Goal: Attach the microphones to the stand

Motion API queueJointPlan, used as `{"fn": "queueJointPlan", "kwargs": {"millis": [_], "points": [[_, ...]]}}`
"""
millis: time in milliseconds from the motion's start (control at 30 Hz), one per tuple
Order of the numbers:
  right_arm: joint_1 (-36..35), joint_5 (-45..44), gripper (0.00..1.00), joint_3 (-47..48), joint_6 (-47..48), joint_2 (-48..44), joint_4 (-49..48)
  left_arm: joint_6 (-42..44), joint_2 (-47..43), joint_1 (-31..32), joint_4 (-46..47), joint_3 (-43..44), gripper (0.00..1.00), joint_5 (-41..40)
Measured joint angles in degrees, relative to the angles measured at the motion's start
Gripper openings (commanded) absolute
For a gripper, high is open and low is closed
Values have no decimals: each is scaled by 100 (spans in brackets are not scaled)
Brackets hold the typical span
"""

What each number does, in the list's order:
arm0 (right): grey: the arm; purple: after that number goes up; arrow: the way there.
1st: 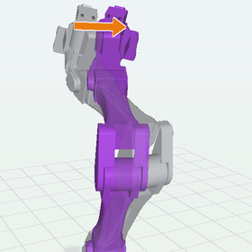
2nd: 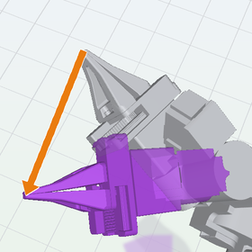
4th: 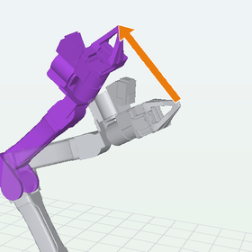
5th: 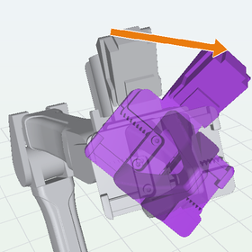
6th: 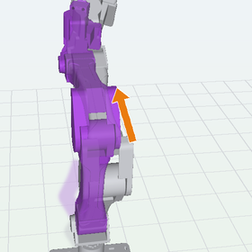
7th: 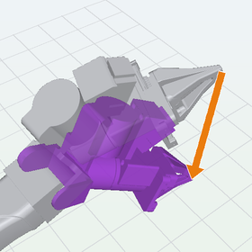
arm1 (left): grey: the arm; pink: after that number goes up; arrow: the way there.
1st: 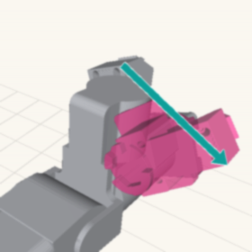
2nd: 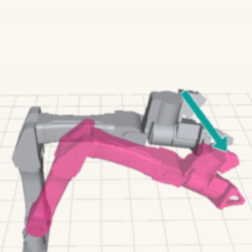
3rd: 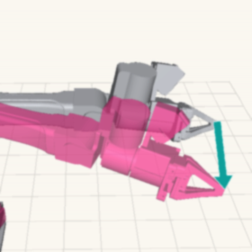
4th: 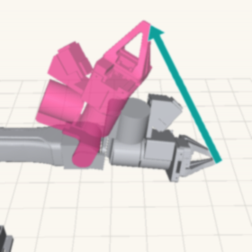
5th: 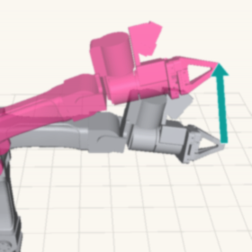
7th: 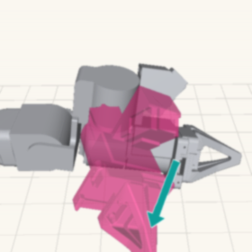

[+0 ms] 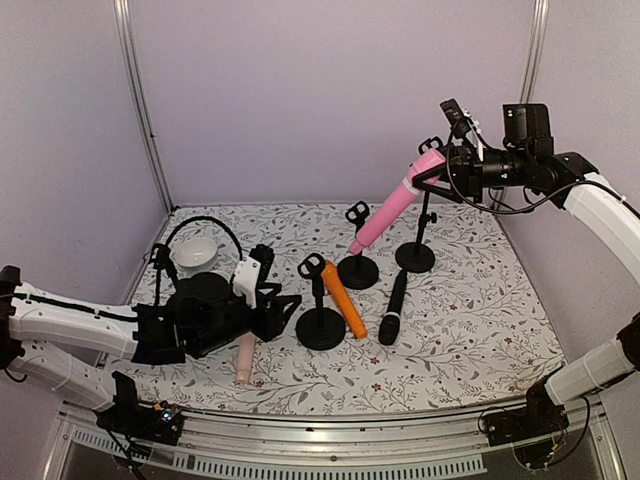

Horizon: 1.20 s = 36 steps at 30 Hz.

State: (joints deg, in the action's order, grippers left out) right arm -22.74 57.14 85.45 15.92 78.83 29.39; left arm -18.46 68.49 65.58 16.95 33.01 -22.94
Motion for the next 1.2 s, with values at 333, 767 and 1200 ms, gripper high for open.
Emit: {"fn": "queueJointPlan", "kwargs": {"millis": [333, 767, 1200], "points": [[-2, -450, 0, -275, -245, -153, -761, 76, 1600, 20, 2234, -164, 52, -374], [-17, -448, 0, -282, -424, -190, -1014, 264, 3195, 33, 3812, 586, 38, -931], [-758, -595, 0, -407, -376, -173, -999, 345, 3565, 37, 4385, 638, 13, -1425]]}}
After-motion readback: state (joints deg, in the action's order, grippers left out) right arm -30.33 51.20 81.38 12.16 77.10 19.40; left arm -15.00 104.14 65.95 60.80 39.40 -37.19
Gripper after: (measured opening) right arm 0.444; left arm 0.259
